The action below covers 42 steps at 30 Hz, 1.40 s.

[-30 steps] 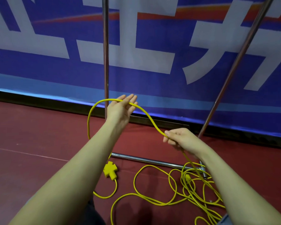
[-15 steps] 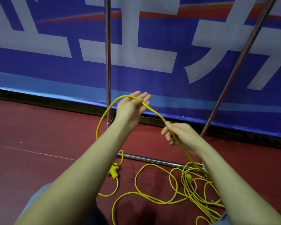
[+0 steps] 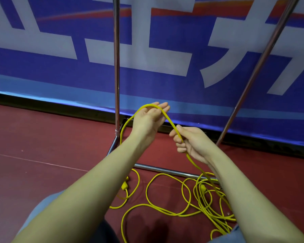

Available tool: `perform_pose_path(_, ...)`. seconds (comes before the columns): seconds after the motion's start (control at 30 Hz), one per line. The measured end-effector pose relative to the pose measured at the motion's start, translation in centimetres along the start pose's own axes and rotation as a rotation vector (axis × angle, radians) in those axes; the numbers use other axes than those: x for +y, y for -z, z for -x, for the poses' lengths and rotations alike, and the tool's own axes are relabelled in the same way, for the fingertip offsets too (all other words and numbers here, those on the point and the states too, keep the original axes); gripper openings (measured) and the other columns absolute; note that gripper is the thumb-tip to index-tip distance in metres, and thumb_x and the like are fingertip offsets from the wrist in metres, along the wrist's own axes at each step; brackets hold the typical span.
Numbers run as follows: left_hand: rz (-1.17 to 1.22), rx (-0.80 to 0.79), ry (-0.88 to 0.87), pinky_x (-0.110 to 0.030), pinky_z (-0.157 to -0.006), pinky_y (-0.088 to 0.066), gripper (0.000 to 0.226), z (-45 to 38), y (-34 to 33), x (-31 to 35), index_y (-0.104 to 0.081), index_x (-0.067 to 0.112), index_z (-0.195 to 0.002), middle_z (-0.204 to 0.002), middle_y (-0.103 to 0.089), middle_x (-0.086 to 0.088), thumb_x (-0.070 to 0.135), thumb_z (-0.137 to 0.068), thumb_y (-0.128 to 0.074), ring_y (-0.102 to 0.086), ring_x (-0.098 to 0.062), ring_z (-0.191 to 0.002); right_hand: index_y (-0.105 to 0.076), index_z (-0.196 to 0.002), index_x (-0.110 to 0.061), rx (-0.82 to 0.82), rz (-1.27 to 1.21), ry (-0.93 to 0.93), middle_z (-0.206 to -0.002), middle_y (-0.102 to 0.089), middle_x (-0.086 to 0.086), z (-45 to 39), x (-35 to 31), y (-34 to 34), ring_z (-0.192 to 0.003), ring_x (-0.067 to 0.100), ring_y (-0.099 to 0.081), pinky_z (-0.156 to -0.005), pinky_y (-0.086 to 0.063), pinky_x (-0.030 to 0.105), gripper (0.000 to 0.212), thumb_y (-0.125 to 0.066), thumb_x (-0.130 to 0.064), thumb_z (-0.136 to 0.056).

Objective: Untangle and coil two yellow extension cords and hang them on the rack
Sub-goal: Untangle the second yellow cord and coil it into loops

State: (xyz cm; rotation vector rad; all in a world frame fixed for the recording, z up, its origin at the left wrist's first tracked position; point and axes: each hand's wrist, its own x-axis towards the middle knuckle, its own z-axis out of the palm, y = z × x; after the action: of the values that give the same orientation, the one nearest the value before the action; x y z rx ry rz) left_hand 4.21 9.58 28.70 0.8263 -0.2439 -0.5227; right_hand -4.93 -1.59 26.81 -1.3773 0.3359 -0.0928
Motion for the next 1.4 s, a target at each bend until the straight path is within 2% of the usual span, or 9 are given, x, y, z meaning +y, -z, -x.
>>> perform_pose_path(0.13, 0.097, 0.062, -0.066, -0.032, -0.076, -0.056, 0.020, -0.7, 0.3, 1.6, -0.049, 0.006, -0.097, -0.097, -0.064, -0.012, -0.011, -0.094, -0.040, -0.067, -0.020, -0.085, -0.060, -0.081, -0.004, 0.003, 0.238, 0.005, -0.053, -0.045, 0.000, 0.1, 0.5, 0.8, -0.042, 0.010, -0.034, -0.046, -0.030, 0.022, 0.034, -0.041, -0.024, -0.100)
perform_pose_path(0.27, 0.273, 0.253, -0.141, -0.034, -0.085, -0.053, 0.022, -2.2, 2.0, 3.5, -0.047, 0.002, -0.112, -0.111, -0.060, -0.015, -0.010, -0.096, -0.038, -0.059, -0.030, -0.112, -0.064, -0.075, -0.009, 0.044, 0.578, -0.063, -0.053, -0.049, -0.003, 0.3, 1.7, 2.9, -0.043, 0.006, -0.038, -0.047, -0.032, 0.018, 0.038, -0.041, -0.025, -0.101)
perform_pose_path(0.4, 0.169, 0.224, 0.032, -0.035, -0.085, -0.049, 0.024, -2.5, 2.3, 2.8, -0.044, 0.002, -0.123, -0.118, -0.057, -0.019, 0.002, -0.099, -0.041, -0.058, -0.031, -0.115, -0.057, -0.075, -0.004, 0.046, 0.373, -0.029, -0.052, -0.032, -0.002, 0.4, 2.0, 2.6, -0.041, 0.006, -0.025, -0.042, -0.021, 0.016, 0.035, -0.040, -0.020, -0.101)
perform_pose_path(0.53, -0.091, 0.044, 0.203, -0.030, -0.074, -0.054, 0.018, -0.5, 0.4, -0.3, -0.044, 0.001, -0.111, -0.094, -0.063, -0.016, -0.005, -0.094, -0.046, -0.066, -0.021, -0.081, -0.055, -0.076, -0.002, 0.026, 0.171, 0.025, -0.048, -0.035, -0.004, 0.2, 1.1, 1.1, -0.038, 0.004, -0.024, -0.042, -0.021, 0.016, 0.035, -0.039, -0.020, -0.101)
perform_pose_path(0.8, 0.083, 0.122, -0.004, -0.031, -0.082, -0.056, 0.030, -2.0, 1.4, 2.2, -0.041, -0.005, -0.126, -0.109, -0.060, -0.018, -0.005, -0.096, -0.044, -0.061, -0.028, -0.102, -0.066, -0.078, -0.008, 0.025, 0.491, -0.100, -0.056, -0.051, 0.000, 0.1, 1.8, 2.5, -0.045, 0.009, -0.042, -0.049, -0.035, 0.020, 0.041, -0.040, -0.030, -0.101)
perform_pose_path(0.93, 0.217, 0.264, -0.004, -0.036, -0.087, -0.049, 0.024, -2.9, 3.0, 2.9, -0.044, -0.005, -0.123, -0.117, -0.056, -0.019, 0.001, -0.099, -0.041, -0.058, -0.030, -0.114, -0.059, -0.076, -0.003, 0.049, 0.338, -0.085, -0.055, -0.035, 0.001, 0.2, 2.2, 3.4, -0.040, 0.005, -0.026, -0.041, -0.022, 0.016, 0.040, -0.037, -0.023, -0.102)
perform_pose_path(1.07, -0.002, 0.081, 0.210, -0.036, -0.089, -0.050, 0.007, -1.0, 1.1, 0.3, -0.048, 0.002, -0.099, -0.099, -0.061, -0.016, -0.003, -0.096, -0.044, -0.062, -0.025, -0.089, -0.055, -0.075, -0.002, 0.042, 0.229, 0.011, -0.052, -0.033, -0.002, -0.1, 1.7, 1.6, -0.039, 0.004, -0.024, -0.040, -0.019, 0.015, 0.037, -0.038, -0.022, -0.102)
perform_pose_path(1.17, -0.058, 0.079, 0.160, -0.031, -0.080, -0.052, 0.022, -0.2, 0.2, -0.8, -0.041, -0.001, -0.114, -0.096, -0.061, -0.014, -0.009, -0.094, -0.044, -0.061, -0.028, -0.099, -0.056, -0.076, -0.003, 0.016, 0.181, 0.018, -0.049, -0.040, -0.003, -0.4, 1.4, 0.5, -0.041, 0.008, -0.028, -0.043, -0.025, 0.018, 0.037, -0.038, -0.023, -0.102)
perform_pose_path(1.4, 0.166, 0.258, -0.032, -0.034, -0.091, -0.048, 0.029, -2.6, 2.5, 2.3, -0.039, 0.000, -0.124, -0.113, -0.057, -0.017, -0.008, -0.096, -0.041, -0.055, -0.031, -0.119, -0.063, -0.077, -0.004, -0.002, 0.377, -0.129, -0.054, -0.046, 0.002, 0.0, 2.0, 2.5, -0.043, 0.011, -0.038, -0.046, -0.030, 0.022, 0.042, -0.040, -0.030, -0.100)
